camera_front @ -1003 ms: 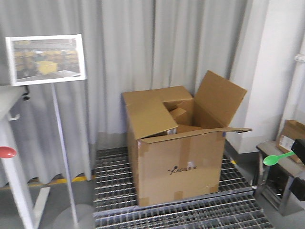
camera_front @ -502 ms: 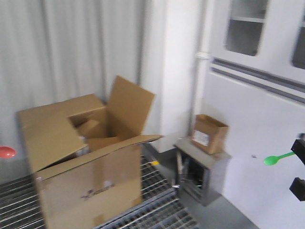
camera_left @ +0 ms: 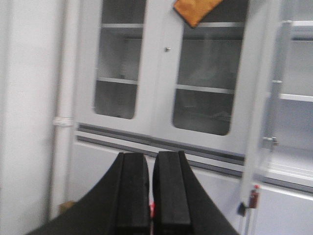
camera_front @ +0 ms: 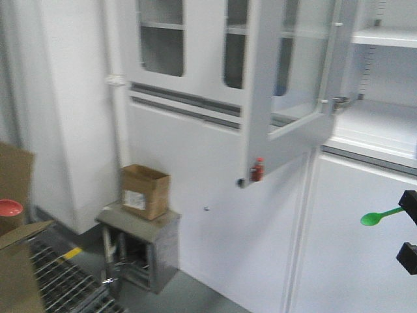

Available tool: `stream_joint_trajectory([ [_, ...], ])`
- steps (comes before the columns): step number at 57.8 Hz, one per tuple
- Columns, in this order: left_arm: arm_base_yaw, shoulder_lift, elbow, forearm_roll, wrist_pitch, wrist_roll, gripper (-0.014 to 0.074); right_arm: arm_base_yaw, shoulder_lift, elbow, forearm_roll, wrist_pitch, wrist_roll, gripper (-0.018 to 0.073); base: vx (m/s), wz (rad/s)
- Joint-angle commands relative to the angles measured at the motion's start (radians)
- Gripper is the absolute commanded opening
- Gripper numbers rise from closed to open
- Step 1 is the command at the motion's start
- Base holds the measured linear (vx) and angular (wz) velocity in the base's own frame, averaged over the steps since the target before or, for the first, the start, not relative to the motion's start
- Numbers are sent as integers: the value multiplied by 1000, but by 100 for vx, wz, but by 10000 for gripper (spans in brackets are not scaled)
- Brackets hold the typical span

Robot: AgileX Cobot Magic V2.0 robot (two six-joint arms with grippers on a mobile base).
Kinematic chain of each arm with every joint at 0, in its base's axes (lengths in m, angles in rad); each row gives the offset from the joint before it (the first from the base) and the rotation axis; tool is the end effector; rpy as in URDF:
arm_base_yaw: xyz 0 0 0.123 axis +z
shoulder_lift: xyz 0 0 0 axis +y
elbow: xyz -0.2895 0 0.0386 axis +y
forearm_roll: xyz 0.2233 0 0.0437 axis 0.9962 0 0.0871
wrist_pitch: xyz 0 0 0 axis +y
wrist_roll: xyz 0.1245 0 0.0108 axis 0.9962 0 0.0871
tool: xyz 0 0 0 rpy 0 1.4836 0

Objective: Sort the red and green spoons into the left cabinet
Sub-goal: 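Turn the base to face the open cabinet with the blue tray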

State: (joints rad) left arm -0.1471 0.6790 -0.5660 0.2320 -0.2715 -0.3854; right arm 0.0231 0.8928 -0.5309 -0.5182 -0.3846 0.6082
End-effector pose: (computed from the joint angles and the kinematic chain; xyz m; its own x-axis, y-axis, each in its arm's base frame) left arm 0.1443 -0.0291 0.3825 0.1978 -0.1917 -0.9613 0.2405 0.9602 -0.1420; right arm 0.1948 0.0277 0.3422 0.0376 0.1205 -0.9920 -0.2143 0.9706 0.1098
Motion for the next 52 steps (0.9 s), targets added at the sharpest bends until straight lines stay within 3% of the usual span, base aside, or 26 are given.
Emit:
stream_joint_trajectory([
  [1, -4, -1, -37, -8, -72, -5, -6, 1, -10, -34, 11, -72, -2, -1, 17, -64],
  [52, -4, -1, -37, -8, -72, -5, -6, 1, -10, -34, 11, -73, -2, -1, 14, -53],
])
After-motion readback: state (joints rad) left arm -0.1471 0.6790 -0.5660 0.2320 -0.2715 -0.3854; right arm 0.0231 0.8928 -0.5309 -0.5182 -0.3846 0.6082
